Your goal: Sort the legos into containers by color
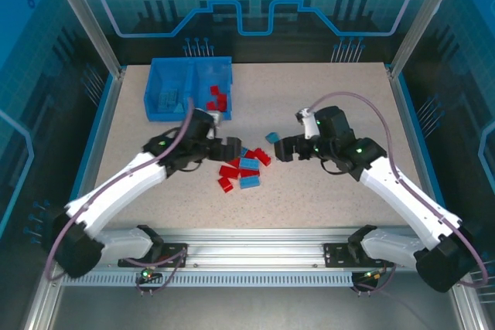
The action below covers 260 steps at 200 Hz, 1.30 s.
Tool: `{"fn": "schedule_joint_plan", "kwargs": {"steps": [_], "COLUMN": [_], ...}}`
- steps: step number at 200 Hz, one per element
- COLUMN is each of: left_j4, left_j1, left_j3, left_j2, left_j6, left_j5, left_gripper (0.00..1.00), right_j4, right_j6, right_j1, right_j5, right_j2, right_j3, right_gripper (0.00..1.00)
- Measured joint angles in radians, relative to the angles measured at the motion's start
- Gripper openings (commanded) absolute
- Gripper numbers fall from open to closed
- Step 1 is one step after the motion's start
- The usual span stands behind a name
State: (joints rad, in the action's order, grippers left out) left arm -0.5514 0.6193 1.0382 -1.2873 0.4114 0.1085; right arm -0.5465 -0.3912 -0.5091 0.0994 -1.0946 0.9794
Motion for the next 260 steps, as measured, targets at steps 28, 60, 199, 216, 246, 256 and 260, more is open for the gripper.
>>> {"fn": "schedule_joint_plan", "kwargs": {"steps": [28,60,199,216,246,256,260], "left_j4": [-0.016,-0.021,0.019,0.021,0.024,0.024,0.023], "left_j1": [0.089,0.119,0.124,0.126,0.127,0.128,0.128], "left_j3": [0.068,0.138,0.216,0.216,0.216,0.215,0.214], "left_j2": [-0.226,-0.399,-0.583,-0.583,-0.582,-0.577,-0.571], "left_j6": [0.037,0.043,0.056,0.056,0.059,0.059,0.059], "left_j5": [0.022,0.060,0.099,0.106,0.112,0.113,0.114], "left_gripper": [0.99,0.99,0.69,0.65,0.57,0.55,0.55], "right_j4": [-0.031,-0.039,-0.059,-0.062,-0.067,-0.067,-0.067], "right_j6": [-0.043,-0.068,-0.085,-0.088,-0.095,-0.098,-0.099], "right_j1": [0.014,0.014,0.015,0.015,0.015,0.014,0.014], "right_j5": [0.036,0.051,0.051,0.051,0.052,0.055,0.058], "right_j2": [0.060,0.087,0.094,0.094,0.096,0.099,0.101], "right_j3": [-0.032,-0.057,-0.071,-0.071,-0.071,-0.071,-0.071], "right_gripper": [1.00,1.00,1.00,1.00,1.00,1.00,1.00]}}
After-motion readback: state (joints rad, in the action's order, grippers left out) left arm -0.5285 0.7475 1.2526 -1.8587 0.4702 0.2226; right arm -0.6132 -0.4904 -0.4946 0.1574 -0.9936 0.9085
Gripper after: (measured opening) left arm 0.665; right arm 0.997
